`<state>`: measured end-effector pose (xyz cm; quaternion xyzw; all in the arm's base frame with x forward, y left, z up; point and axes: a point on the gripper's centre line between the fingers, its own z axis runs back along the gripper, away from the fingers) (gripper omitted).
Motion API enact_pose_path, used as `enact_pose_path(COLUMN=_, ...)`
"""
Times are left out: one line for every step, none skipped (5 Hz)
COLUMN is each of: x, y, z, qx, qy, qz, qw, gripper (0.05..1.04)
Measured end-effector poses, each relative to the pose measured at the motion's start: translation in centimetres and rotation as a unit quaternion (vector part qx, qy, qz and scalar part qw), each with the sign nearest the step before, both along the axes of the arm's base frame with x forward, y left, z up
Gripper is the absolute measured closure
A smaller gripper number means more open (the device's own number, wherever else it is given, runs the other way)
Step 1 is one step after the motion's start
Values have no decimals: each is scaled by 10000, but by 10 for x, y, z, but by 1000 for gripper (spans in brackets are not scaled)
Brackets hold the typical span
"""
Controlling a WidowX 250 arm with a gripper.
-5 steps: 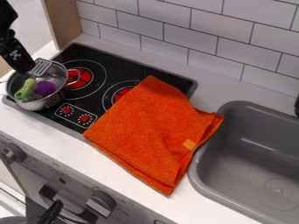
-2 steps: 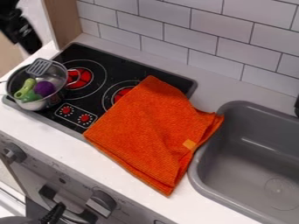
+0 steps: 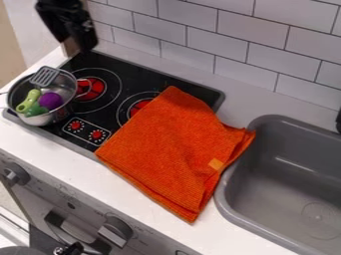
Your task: Moved the purple item into the cooking pot
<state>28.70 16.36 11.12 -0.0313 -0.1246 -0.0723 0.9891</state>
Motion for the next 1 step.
enact_pose_path(x=0, y=-20, z=-17, qx=-156, qy=-24, qz=241, qw=9996, gripper=87)
